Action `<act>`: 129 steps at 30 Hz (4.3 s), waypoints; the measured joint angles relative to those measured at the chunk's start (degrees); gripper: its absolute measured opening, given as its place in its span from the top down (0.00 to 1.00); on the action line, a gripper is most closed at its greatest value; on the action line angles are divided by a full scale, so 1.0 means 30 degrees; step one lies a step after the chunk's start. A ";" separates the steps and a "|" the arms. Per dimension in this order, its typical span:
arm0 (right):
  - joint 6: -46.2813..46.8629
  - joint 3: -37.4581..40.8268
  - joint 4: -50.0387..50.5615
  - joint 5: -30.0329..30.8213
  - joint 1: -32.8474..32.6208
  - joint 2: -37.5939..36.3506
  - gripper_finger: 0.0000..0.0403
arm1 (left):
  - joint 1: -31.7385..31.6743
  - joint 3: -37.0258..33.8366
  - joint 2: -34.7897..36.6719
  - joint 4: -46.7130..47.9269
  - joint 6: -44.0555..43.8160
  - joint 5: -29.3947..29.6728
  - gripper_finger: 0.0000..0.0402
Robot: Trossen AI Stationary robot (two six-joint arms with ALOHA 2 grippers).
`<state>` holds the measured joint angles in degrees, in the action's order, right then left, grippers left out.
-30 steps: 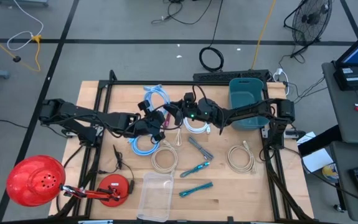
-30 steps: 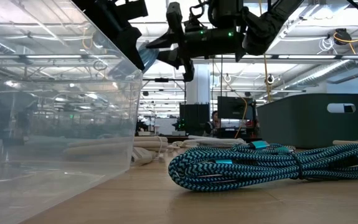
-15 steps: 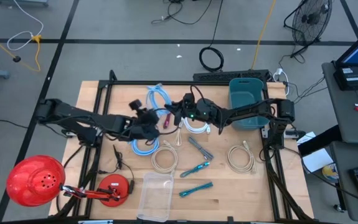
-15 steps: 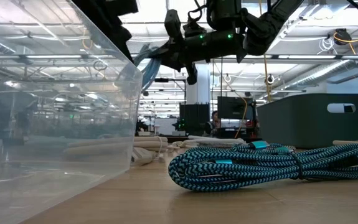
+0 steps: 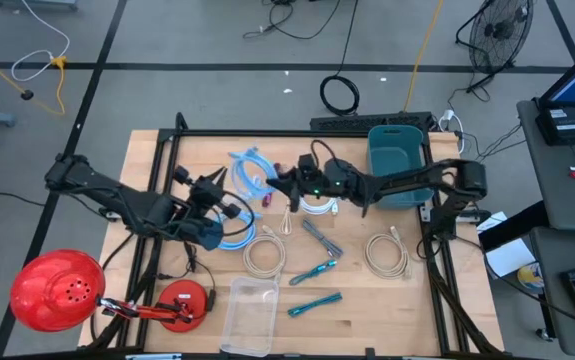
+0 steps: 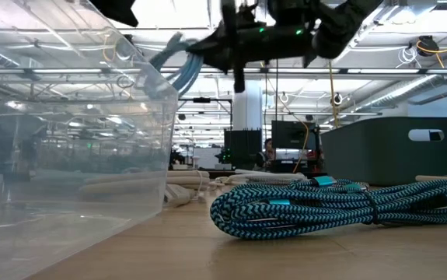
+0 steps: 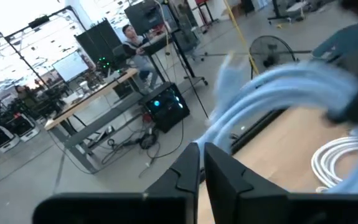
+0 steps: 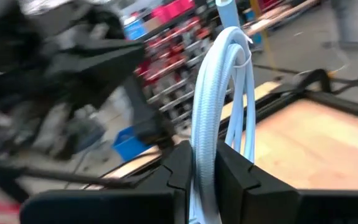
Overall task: Pick & Place USB Port
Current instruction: Put the top blue usb cable into the blue bin
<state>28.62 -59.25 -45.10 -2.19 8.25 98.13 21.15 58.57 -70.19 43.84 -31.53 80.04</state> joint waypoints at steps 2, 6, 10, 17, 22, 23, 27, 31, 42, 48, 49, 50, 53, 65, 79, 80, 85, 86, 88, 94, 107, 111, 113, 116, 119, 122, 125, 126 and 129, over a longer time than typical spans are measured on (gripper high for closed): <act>-0.0168 0.0765 0.0249 -0.0596 -0.0153 -0.1188 0.93 | 0.0244 0.0000 0.0188 0.1341 -0.1427 0.0209 0.96; -0.0558 0.2973 0.0663 -0.0877 -0.0521 -0.4341 0.93 | 0.0694 0.0000 0.0679 0.3485 -0.4288 0.0756 0.99; -0.0566 0.5433 0.0677 -0.0929 -0.0953 -0.7858 0.93 | 0.0872 0.0000 0.0844 0.4068 -0.5862 0.0797 0.96; 0.0095 0.8868 0.0698 -0.1438 -0.1979 -1.3154 0.93 | 0.0340 -0.0024 0.0637 0.4024 -0.6894 0.0700 0.98; 0.0219 1.0299 0.0706 -0.1831 -0.3045 -1.5703 0.93 | -0.0135 -0.1004 0.0650 0.2743 -0.7497 0.1024 0.99; 0.0185 1.0470 0.0714 -0.1838 -0.3263 -1.6031 0.93 | -0.0311 -0.1288 0.0642 0.2286 -0.7462 0.0989 0.99; -0.0241 1.0748 0.0687 -0.1711 -0.4007 -1.6693 0.93 | -0.1072 -0.2134 0.0669 0.0505 -0.7035 0.0135 0.99; -0.0478 1.0757 0.0699 -0.1685 -0.4425 -1.6707 0.93 | -0.2047 -0.3340 0.0696 -0.5720 -0.2395 -0.2612 1.00; -0.0756 1.0757 0.1132 -0.1101 -0.4589 -1.6561 0.93 | -0.6751 -0.9620 0.1225 -2.8247 0.7886 -2.0062 1.00; -0.1094 1.0757 0.1427 0.0030 -0.4964 -1.6467 0.93 | -0.9648 -1.0098 0.0656 -3.1651 0.6892 -3.0296 0.97; -0.1120 1.0764 0.1426 0.0236 -0.5041 -1.6455 0.93 | -0.9746 -1.0098 0.0396 -3.2449 0.6909 -3.2114 0.97; -0.1208 1.0764 0.1350 0.0323 -0.5096 -1.6430 0.93 | -0.9790 -1.0098 0.0154 -3.3192 0.6992 -3.3629 0.96; -0.1285 1.0764 0.1219 0.0719 -0.5303 -1.6423 0.93 | -0.9755 -1.0083 -0.0303 -3.4088 0.6653 -3.4590 0.93; -0.1632 1.0764 0.0794 0.1793 -0.6053 -1.6268 0.93 | -0.9346 -0.7399 -0.3502 -3.4711 0.5101 -3.4700 0.58; -0.1492 1.0764 0.0539 0.1825 -0.6488 -1.6270 0.93 | -0.9459 -0.4320 -0.7294 -3.4702 0.4491 -3.6372 0.42; -0.1497 1.0764 0.0539 0.1811 -0.6554 -1.6270 0.93 | -0.9487 -0.4320 -0.7199 -3.4659 0.4444 -3.6727 0.42; -0.1552 1.0764 0.0406 0.1761 -0.6673 -1.6285 0.93 | -0.9518 -0.4309 -0.6605 -3.4744 0.4432 -3.7440 0.41; -0.1552 1.0764 0.0372 0.1761 -0.6667 -1.6285 0.93 | -0.9518 -0.4306 -0.6606 -3.4714 0.4342 -3.7526 0.41; -0.1541 1.0764 0.0263 0.1761 -0.6673 -1.6285 0.93 | -0.9532 -0.4306 -0.6624 -3.4611 0.4299 -3.7656 0.41; -0.1282 1.0764 0.0234 0.1722 -0.6758 -1.6285 0.93 | -1.0009 -0.4306 -0.6617 -3.3840 0.3824 -3.7564 0.41; -0.1514 1.0757 0.0303 0.1925 -0.7980 -1.7422 0.93 | -1.1662 -0.4306 -0.6624 -3.2860 0.2928 -3.7417 0.42; -0.1880 1.0757 0.0415 0.2956 -0.8178 -1.7501 0.93 | -1.1581 -0.4306 -0.6617 -3.4577 0.1650 -3.8944 0.42; -0.1982 1.0757 0.0430 0.3306 -0.8166 -1.7494 0.93 | -1.1314 -0.4306 -0.6617 -3.4941 0.1301 -3.9291 0.42; -0.1996 1.0757 0.0470 0.3306 -0.8159 -1.7494 0.93 | -1.1120 -0.4306 -0.6617 -3.5008 0.1355 -3.8988 0.42; -0.2135 1.0757 0.0405 0.3375 -0.8159 -1.7494 0.93 | -1.1142 -0.4306 -0.6617 -3.5006 0.1329 -3.8431 0.41; -0.2280 1.0757 0.0388 0.3864 -0.8159 -1.7494 0.93 | -1.1138 -0.3933 -0.6624 -3.4942 0.1328 -3.8221 0.41; -0.2280 1.0757 0.0245 0.3846 -0.8152 -1.7489 0.93 | -1.0776 -0.2964 -0.6705 -3.5049 0.1498 -3.8165 0.41; -0.2280 1.0757 0.0233 0.3823 -0.8152 -1.7494 0.93 | -1.0595 -0.2603 -0.6835 -3.5092 0.1627 -3.8260 0.41; -0.2280 1.0757 0.0180 0.3805 -0.8159 -1.7487 0.93 | -1.0147 -0.1741 -0.7297 -3.4486 0.1976 -3.8727 0.41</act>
<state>21.78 -26.98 -44.56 9.22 -16.23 45.67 -9.29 53.34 -92.08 -59.62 -25.60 -36.14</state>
